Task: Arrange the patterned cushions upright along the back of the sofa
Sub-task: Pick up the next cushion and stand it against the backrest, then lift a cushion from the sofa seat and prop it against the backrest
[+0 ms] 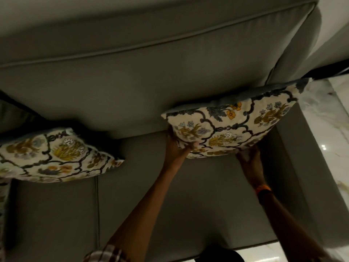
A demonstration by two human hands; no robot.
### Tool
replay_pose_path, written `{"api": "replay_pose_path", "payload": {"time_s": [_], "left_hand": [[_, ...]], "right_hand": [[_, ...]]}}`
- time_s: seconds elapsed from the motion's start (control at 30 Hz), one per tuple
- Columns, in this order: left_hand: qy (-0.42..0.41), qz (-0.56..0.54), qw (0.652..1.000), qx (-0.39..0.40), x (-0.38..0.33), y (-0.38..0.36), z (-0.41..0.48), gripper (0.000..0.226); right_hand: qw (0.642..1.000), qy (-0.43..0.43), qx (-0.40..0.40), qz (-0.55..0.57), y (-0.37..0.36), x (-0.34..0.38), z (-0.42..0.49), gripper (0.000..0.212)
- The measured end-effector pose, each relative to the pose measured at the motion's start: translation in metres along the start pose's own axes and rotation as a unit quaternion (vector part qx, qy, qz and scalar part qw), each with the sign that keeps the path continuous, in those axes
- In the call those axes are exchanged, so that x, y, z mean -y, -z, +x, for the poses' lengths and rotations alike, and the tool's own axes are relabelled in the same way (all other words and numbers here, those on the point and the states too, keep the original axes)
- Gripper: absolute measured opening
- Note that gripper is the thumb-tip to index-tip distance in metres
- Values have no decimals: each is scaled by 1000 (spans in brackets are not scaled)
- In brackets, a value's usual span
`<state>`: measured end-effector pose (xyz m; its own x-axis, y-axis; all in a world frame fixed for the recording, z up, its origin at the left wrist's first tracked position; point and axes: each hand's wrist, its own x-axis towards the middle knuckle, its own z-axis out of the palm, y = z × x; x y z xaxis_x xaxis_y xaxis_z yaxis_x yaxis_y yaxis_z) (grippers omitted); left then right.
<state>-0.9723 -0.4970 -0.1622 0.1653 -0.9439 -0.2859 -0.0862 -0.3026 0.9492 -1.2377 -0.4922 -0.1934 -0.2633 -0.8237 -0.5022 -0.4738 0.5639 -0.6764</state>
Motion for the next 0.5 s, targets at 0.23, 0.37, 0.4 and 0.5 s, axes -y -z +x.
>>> {"api": "replay_pose_path", "payload": {"time_s": [0.23, 0.37, 0.4, 0.5], "left_hand": [[-28, 348, 937, -6, 96, 166, -93, 94], [-94, 437, 893, -47, 160, 326, -156, 76], [-88, 437, 893, -69, 175, 370, -172, 72], [-69, 453, 877, -147, 209, 503, -220, 66]], "right_hand": [[965, 106, 47, -236, -195, -1, -155, 88], [935, 191, 102, -282, -333, 35, -251, 89], [926, 212, 109, -293, -370, 46, -277, 86], [918, 247, 127, -282, -478, 79, -348, 83]]}}
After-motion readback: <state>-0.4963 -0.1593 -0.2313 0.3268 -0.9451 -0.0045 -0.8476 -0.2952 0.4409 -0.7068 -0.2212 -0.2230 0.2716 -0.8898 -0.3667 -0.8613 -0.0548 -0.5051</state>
